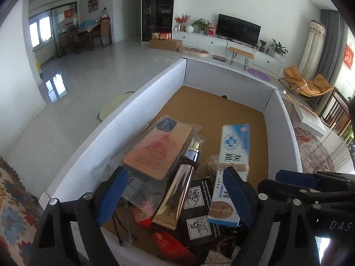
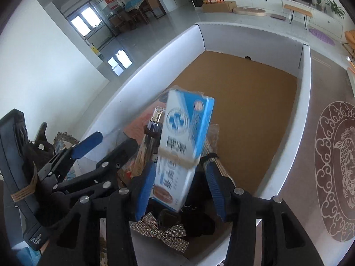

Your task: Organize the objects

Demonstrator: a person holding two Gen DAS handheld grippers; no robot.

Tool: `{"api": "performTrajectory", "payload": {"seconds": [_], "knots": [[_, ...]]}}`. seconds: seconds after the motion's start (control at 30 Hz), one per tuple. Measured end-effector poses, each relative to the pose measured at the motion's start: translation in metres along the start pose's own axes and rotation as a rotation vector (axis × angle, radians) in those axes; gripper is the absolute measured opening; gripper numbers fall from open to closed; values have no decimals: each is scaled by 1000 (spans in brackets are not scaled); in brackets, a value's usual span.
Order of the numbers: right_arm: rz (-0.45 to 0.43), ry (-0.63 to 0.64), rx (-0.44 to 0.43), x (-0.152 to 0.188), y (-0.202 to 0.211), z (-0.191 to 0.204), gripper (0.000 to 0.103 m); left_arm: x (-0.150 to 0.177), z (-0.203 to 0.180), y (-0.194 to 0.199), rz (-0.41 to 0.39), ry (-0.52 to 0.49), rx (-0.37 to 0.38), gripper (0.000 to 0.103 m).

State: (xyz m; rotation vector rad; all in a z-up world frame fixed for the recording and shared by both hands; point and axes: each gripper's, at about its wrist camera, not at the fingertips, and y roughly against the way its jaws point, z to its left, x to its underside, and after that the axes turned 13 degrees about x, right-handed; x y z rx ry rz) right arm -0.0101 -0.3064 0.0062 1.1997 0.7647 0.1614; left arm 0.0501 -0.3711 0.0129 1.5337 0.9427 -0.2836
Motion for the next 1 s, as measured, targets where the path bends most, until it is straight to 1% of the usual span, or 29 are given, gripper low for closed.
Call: {"api": "performTrajectory", "payload": {"seconds": [0.03, 0.07, 0.1, 0.13, 0.2, 0.27, 0.3, 0.33, 0.4, 0.43, 0.47, 0.67, 0.8, 0.9, 1.0], "knots": [[-10, 2, 12, 1, 2, -3, 51, 1, -1, 2, -12, -10, -17, 95], [-24, 7, 31, 2, 7, -5, 55, 1, -4, 4, -25, -20, -37, 95], [-39, 11, 53, 2, 13, -9, 61, 0, -6, 5, -32, -24, -55, 95], [-57, 17, 78, 2, 20, -12, 64, 1, -10, 13, -36, -21, -61, 95], [-91, 34, 128, -3, 37, -19, 78, 3, -17, 22, -14, -3, -47, 96], [-116, 55, 183, -1, 49, -21, 85, 6, -19, 25, 26, 24, -16, 102], [-123, 69, 210, -2, 54, -23, 86, 10, -22, 26, 45, 40, -15, 102], [-126, 84, 235, 1, 58, -24, 87, 13, -23, 25, 54, 44, -28, 102], [-118, 108, 271, 6, 60, -22, 87, 16, -26, 25, 63, 31, -93, 102], [-112, 115, 280, 8, 60, -22, 87, 18, -27, 27, 72, 28, -114, 102], [-109, 116, 286, 15, 63, -22, 87, 20, -26, 26, 76, 28, -116, 102], [-106, 131, 307, 19, 59, -26, 87, 23, -22, 33, 38, 23, -148, 102], [-105, 126, 304, 17, 57, -26, 87, 22, -20, 36, 29, 26, -144, 102], [-109, 125, 301, 17, 57, -25, 87, 23, -21, 41, -1, 20, -174, 102], [-108, 130, 297, 17, 56, -23, 87, 23, -26, 47, -44, -9, -211, 102]]}}
